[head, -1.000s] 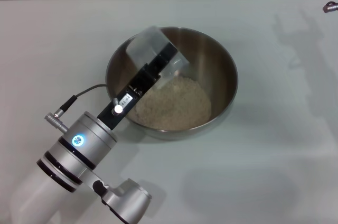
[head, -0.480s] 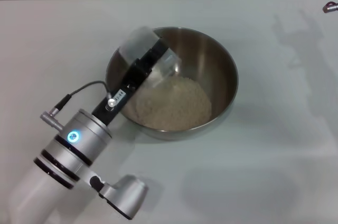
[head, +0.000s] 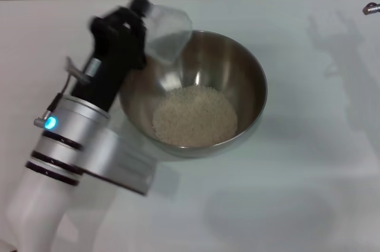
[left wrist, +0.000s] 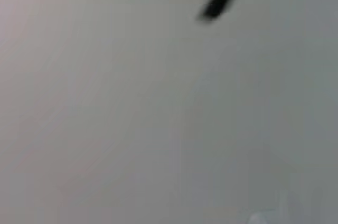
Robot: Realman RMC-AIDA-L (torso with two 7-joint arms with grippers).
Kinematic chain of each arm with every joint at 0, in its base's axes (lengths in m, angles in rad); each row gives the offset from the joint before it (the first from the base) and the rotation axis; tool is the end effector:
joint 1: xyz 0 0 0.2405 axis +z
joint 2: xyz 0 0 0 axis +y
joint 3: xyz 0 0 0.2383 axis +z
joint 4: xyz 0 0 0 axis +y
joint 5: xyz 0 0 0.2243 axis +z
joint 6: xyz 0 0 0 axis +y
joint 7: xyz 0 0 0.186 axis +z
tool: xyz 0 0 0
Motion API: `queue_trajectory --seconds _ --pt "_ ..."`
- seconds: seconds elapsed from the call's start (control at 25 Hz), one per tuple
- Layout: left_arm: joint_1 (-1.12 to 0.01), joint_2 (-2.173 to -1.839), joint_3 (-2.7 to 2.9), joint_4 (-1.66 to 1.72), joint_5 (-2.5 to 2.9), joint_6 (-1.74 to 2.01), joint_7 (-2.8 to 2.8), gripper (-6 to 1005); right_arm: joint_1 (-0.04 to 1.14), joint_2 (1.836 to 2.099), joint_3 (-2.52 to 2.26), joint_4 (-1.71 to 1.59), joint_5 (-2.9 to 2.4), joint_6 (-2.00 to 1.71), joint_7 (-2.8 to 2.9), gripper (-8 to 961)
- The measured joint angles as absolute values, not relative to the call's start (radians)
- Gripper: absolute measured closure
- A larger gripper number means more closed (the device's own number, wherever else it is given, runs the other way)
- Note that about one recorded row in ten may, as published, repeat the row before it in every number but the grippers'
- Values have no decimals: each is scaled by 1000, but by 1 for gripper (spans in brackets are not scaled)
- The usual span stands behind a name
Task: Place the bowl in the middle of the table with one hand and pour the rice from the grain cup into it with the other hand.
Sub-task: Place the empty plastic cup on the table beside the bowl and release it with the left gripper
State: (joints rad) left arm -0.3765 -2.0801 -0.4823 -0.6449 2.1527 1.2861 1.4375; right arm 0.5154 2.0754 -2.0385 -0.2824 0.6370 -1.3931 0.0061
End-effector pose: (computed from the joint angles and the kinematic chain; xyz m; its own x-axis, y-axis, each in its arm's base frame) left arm -0.1678 0.3304 -0.0835 0.7818 -0.4984 -0.3748 -0.3650 0.1216 -0.9230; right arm 0.2210 0.4001 0.0267 0.6435 0.4525 -0.6174 -0.6130 -0.1783 -0.7697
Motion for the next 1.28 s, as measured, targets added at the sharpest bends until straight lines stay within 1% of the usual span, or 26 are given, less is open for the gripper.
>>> queue_trajectory --seconds 0.16,0.2,0.36,0.52,0.6,0.76,1.28 --pt "-372 -2080 -536 -658 2063 1301 1132 981 517 2075 -2039 -282 637 -1392 6 282" --pt "-374 -2080 -566 -655 2005 1295 978 981 519 2075 -2039 -282 636 -1392 7 282" --pt "-379 -2078 -609 -640 1926 1249 779 981 520 2075 -2039 -282 635 -1392 7 282" --pt "-382 -2078 -680 -607 1889 1120 605 981 522 2075 -2039 -282 635 -1391 7 282" --pt "-392 -2077 -733 -576 1888 993 485 981 523 2075 -2039 -282 635 -1391 8 282" --pt "-433 -2079 -758 -500 1887 877 382 981 525 2075 -2039 -282 635 -1391 8 282" --pt "-445 -2079 -760 -476 1886 813 368 980 526 2075 -2039 -282 635 -1391 8 282"
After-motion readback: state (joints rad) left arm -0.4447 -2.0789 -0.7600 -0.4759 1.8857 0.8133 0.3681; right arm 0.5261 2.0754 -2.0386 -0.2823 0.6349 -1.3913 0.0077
